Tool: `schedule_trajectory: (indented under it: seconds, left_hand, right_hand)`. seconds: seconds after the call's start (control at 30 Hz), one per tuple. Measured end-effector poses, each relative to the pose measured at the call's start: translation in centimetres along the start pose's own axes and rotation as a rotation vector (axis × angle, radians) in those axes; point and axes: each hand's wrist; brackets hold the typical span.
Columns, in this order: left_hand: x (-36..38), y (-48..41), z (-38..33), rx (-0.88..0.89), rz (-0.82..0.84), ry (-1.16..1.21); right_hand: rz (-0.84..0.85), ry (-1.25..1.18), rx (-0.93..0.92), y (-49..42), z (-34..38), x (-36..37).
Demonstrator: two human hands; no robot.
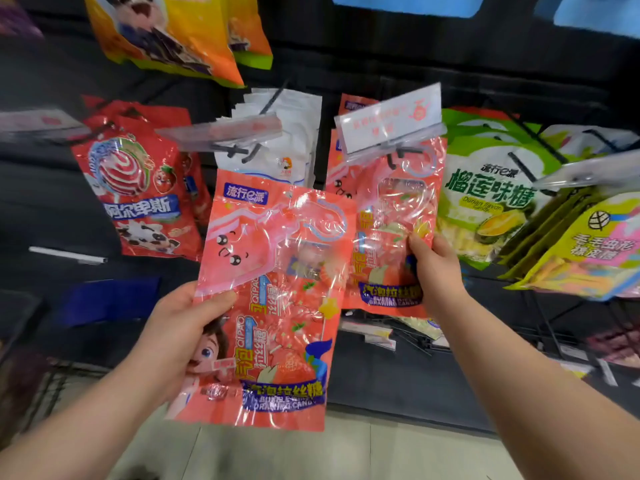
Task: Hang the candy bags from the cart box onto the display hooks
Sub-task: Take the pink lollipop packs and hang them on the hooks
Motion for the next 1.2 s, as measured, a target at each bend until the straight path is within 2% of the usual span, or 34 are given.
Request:
schedule_trajectory:
  seconds: [0.27,0.37,0.47,0.5,0.6,0.67,0.77,0.87,1.2]
  left_hand:
    - [2.6,-1.0,1.8,0.019,0.056,0.05]
    - [3.3,-1.1,1.9,0.027,0.104,0.06]
    - [4.2,-1.0,2.0,0.015,0.149,0.062]
    - [4.6,-0.9,2.0,0.008,0.166,0.065]
    - [5.9,-0.5,1.8,0.015,0.218,0.065]
    - [7.0,-0.4,1.7,0.022,0.253,0.056]
    - [8.3,-0.4,1.6,0.022,0.277,0.036]
    - [9.2,-0.4,1.4,0.022,0.296,0.026]
    - [10.5,-1.3,0.8,0.007,0.258,0.031]
  right_hand:
    - [0.068,-0.113,-0.007,-4.3,-1.7,0.6]
    - [0.056,0.062,-0.052,-4.8,-2.0,0.3]
    - [-0.062,0.231,-0.068,-3.0,-2.3,-0.6]
    - [-0.035,0.197,-0.067,-1.6,-2.4,-1.0]
    - [0.264,-0.022,0.042,4.2,-2.3,-1.9]
    - [0.333,-0.105,0.061,7.4,-2.3,-2.1]
    - [0.223,-0.117,-0.058,9.7,-2.1,-2.2]
    - [0.143,-0.129,-0.064,9.6,-1.3,-2.1]
    - [0.101,-0.071,-0.114,8.4,0.4,-1.9]
Point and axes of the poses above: each hand's wrist, its own y-axis away from the middle knuckle, its own x-axis out of the palm, z = x × y
